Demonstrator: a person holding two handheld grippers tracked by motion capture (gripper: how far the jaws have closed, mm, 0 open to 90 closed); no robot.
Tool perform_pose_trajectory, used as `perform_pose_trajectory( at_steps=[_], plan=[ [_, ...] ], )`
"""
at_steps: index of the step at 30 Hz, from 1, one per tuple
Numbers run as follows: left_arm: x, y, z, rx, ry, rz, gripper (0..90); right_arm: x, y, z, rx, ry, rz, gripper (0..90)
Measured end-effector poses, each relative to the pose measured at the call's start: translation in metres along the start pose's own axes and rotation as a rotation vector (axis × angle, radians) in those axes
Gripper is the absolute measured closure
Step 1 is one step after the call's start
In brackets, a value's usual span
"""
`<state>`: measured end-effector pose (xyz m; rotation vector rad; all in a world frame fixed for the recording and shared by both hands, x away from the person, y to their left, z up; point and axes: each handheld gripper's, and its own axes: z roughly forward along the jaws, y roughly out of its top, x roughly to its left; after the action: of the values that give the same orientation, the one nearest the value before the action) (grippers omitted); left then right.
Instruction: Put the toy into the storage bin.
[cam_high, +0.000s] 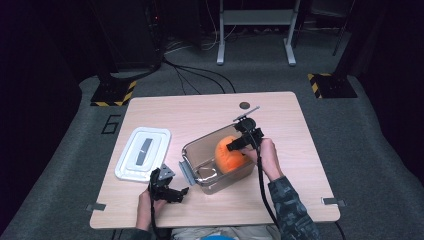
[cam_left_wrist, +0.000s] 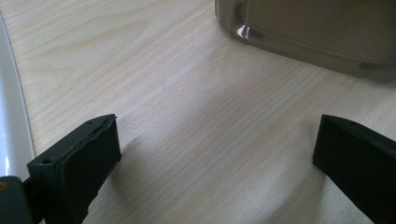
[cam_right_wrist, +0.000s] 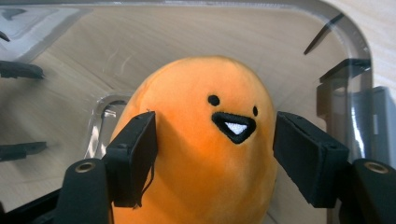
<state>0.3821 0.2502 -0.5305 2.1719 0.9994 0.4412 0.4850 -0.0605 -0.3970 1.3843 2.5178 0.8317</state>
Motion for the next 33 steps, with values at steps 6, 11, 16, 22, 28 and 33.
perform_pose_trajectory(
  at_steps=[6,11,16,22,28,33],
  plan=[
    [0.0,0.0,0.0,0.0,0.0,0.0,0.3,0.003,-0.003,-0.002,0.003,0.004,-0.038,42.5],
    [0.0,0.0,0.0,0.0,0.0,0.0,0.3,-0.004,-0.005,0.005,0.013,0.026,-0.022,41.6],
    [0.0,0.0,0.0,0.0,0.0,0.0,0.4,-0.007,-0.005,0.001,-0.017,0.05,-0.037,37.6],
    [0.0,0.0,0.0,0.0,-0.001,0.0,0.4,-0.01,-0.007,-0.014,-0.082,0.068,-0.064,22.3],
    [0.0,0.0,0.0,0.001,-0.001,0.0,0.3,-0.014,-0.012,-0.035,-0.172,0.085,-0.096,11.1],
    [0.0,0.0,0.0,0.001,-0.001,0.0,0.4,-0.018,-0.019,-0.049,-0.209,0.088,-0.125,6.3]
  ],
)
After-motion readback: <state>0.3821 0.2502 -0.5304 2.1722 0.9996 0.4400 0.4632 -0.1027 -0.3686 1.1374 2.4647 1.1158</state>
